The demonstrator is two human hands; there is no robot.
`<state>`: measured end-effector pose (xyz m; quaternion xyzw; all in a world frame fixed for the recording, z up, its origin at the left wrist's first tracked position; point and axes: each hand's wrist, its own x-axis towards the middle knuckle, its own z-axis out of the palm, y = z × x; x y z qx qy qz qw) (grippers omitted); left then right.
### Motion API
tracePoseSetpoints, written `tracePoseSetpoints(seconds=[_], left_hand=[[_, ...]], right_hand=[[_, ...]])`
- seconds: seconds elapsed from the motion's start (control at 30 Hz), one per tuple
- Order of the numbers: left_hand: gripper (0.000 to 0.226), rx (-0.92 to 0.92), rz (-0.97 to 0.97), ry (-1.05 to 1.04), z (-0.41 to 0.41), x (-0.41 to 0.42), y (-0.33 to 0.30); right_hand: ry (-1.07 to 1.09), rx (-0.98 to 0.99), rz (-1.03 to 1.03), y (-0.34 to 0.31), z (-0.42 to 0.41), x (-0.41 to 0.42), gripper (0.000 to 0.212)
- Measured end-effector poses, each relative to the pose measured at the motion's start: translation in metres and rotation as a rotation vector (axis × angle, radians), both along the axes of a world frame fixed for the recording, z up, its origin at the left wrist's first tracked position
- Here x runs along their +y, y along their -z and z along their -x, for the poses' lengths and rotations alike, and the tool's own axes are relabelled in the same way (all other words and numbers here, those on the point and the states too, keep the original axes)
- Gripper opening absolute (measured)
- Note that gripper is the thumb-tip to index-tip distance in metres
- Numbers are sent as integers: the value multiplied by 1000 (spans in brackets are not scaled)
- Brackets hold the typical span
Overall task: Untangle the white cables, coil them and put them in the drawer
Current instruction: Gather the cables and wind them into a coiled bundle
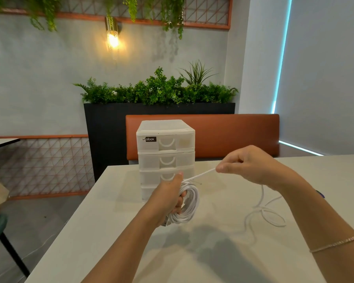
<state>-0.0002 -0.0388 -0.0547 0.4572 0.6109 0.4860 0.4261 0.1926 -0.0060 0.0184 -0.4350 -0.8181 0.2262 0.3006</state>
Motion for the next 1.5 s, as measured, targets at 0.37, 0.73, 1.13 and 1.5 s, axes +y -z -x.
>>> tracePoseSetpoints(seconds=[0.37, 0.73, 1.13, 1.5], left_hand=[[66, 259, -74, 498, -18, -26, -6], [16, 590, -274, 316, -7, -21, -7], [30, 696, -421, 106, -13, -24, -10], [71, 109, -172, 54, -17, -17, -8]], right_hand=[[96, 65, -56, 5, 16, 26, 13], [67, 121, 318, 56, 9, 43, 24], [77, -113, 425, 55, 14, 39, 24], [189, -89, -31, 59, 31, 38, 12]])
